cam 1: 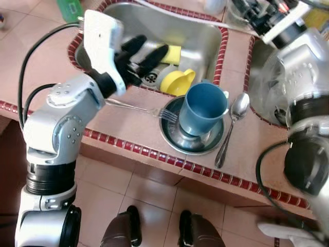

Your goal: Kitchen organization

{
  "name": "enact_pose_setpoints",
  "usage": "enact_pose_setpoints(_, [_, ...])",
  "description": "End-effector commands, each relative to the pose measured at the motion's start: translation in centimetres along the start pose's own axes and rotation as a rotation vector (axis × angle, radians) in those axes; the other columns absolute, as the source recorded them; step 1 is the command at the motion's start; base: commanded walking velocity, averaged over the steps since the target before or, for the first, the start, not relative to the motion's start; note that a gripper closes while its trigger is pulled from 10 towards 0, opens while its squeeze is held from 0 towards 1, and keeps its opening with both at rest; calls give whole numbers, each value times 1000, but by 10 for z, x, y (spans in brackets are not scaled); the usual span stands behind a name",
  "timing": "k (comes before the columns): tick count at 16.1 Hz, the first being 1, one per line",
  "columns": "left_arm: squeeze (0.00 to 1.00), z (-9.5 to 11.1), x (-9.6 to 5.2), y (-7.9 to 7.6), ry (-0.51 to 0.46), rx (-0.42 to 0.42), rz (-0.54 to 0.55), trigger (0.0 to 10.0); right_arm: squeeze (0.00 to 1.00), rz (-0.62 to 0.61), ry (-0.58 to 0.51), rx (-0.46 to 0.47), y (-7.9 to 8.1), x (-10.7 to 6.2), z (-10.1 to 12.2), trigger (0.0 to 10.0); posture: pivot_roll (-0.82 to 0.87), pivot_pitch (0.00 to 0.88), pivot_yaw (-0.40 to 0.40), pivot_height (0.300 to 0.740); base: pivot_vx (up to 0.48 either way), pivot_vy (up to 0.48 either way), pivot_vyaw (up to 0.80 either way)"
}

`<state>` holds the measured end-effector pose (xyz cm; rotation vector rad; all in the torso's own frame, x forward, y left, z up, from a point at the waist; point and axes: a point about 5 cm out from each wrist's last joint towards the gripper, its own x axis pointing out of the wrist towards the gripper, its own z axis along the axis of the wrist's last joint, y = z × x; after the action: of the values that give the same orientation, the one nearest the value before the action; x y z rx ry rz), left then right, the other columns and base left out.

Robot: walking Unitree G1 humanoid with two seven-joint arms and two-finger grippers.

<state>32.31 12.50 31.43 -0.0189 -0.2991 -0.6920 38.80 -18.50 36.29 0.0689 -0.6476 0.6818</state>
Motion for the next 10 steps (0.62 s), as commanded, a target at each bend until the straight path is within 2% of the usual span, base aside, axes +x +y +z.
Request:
enact_pose_setpoints(1, [0, 4, 1, 1, -35, 20, 22, 10000, 0, -15, -60, -39, 1, -3, 13, 10000, 24, 133, -62, 740, 0, 0, 0])
enact_pose_setpoints(3, [0, 2, 2, 2, -75, -68, 32, 10000, 0, -73, -100, -57, 10, -19, 15, 10000, 12, 103, -42, 740, 0, 0, 0])
enact_pose_setpoints(4, [0, 1, 2, -2, -99, -82, 23, 10000, 0, -94, -119, -61, 22, -30, 16, 10000, 4, 88, -29, 740, 0, 0, 0])
enact_pose_setpoints(6, [0, -4, 3, -3, -104, -117, 57, 10000, 0, -134, -116, -70, 36, -46, 11, 10000, -10, 69, -13, 740, 0, 0, 0])
enact_pose_setpoints(10, [0, -22, 6, -14, -77, -133, 50, 10000, 0, -248, -64, -55, 52, -72, 1, 10000, -44, 26, 6, 740, 0, 0, 0])
